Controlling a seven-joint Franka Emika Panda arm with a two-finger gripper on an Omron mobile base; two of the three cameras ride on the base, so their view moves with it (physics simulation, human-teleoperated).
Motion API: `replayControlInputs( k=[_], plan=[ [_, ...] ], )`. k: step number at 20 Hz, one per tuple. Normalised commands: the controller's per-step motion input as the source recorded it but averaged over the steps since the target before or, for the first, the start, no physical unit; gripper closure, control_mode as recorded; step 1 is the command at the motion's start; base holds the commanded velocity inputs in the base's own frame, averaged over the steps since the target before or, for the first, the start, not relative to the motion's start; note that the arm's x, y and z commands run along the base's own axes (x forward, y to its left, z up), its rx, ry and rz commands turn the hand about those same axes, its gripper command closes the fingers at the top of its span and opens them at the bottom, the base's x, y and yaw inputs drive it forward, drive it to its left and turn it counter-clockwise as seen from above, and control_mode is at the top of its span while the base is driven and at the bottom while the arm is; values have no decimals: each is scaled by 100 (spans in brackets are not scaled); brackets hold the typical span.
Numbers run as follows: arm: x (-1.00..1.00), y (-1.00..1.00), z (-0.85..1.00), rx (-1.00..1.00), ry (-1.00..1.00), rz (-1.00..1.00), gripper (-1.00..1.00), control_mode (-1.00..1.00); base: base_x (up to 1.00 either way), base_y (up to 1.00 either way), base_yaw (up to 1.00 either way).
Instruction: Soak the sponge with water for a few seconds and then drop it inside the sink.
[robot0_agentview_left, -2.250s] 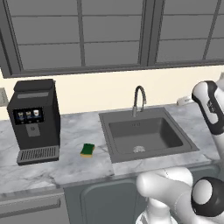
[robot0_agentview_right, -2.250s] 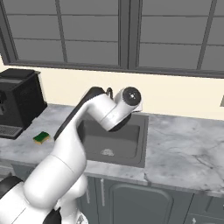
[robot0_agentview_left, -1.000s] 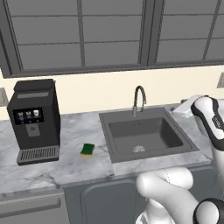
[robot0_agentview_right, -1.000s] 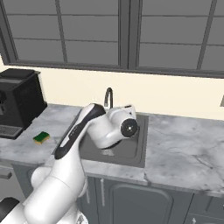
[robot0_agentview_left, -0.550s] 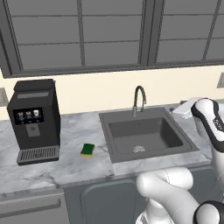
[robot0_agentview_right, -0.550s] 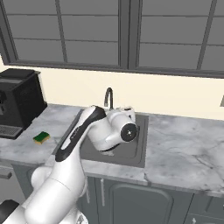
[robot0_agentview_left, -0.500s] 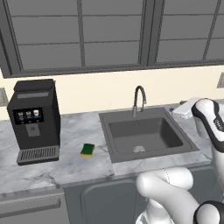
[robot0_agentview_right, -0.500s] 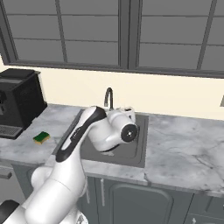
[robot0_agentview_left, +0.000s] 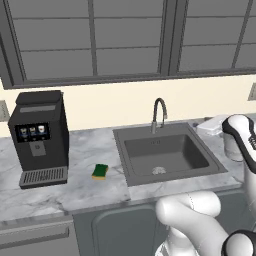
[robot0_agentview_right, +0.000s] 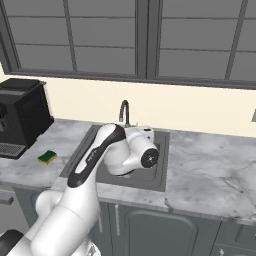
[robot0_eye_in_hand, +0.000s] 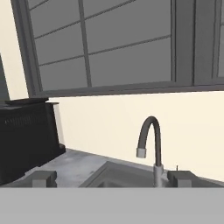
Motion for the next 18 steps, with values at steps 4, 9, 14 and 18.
replayControlInputs(
  k=[4, 9, 14, 18],
  plan=[
    [0, 19, 0, 0, 0, 2, -100, -100, 0, 0, 0],
    [2, 5, -6, -1, 0, 0, -100, -100, 0, 0, 0],
    [0, 0, -12, 0, 0, 0, -100, -100, 0, 0, 0],
    [1, 0, -18, 0, 0, 0, -100, -100, 0, 0, 0]
  ],
)
